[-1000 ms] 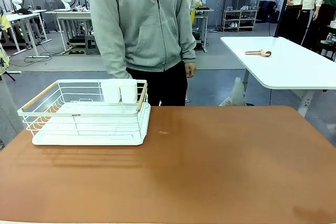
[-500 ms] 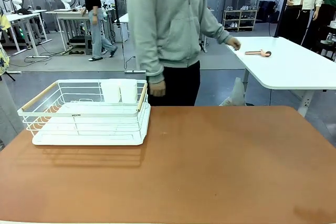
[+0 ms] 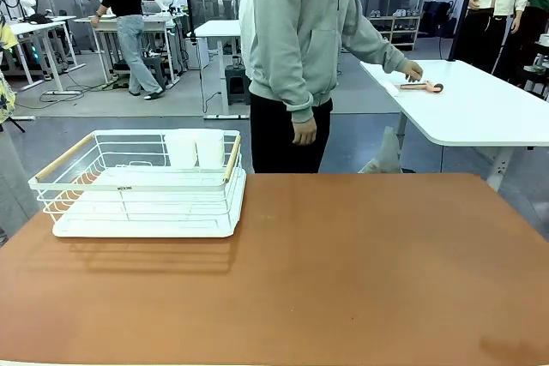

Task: Clean the table.
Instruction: Pick up the Lint Roller when the human hands it over.

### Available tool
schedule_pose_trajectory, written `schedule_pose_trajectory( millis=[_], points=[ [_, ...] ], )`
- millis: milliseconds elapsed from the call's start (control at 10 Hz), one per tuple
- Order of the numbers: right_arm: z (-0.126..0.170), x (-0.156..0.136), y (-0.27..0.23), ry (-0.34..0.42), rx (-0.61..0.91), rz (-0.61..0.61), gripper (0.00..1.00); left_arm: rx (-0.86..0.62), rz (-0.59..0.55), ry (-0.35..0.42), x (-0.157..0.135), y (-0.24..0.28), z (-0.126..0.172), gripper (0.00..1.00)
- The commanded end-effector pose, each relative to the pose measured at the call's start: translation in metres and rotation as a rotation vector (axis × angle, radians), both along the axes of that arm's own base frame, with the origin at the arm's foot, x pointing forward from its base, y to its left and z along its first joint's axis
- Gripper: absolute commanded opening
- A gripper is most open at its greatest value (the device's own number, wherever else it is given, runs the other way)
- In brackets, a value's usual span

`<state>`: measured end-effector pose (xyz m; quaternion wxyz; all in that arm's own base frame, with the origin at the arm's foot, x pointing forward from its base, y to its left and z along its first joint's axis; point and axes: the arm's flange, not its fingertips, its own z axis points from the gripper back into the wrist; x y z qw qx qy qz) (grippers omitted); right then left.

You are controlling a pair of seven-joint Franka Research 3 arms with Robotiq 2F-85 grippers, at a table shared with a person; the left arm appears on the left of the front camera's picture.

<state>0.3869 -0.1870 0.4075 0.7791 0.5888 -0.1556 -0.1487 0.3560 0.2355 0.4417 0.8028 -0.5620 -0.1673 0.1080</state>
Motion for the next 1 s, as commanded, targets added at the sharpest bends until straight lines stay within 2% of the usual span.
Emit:
schedule_pose_trajectory(
  millis=[0,900],
  points=[
    [0.0016,-0.0003,-0.0003,-0.006,0.004,0.001,1.00,-0.003,-0.002,-0.006,-0.0041,0.0000,0.0012,1.00],
    [0.0016,-0.0003,-0.0003,-0.006,0.004,0.001,1.00,-0.003,-0.002,-0.006,-0.0041,0.0000,0.0012,1.00]
  ],
)
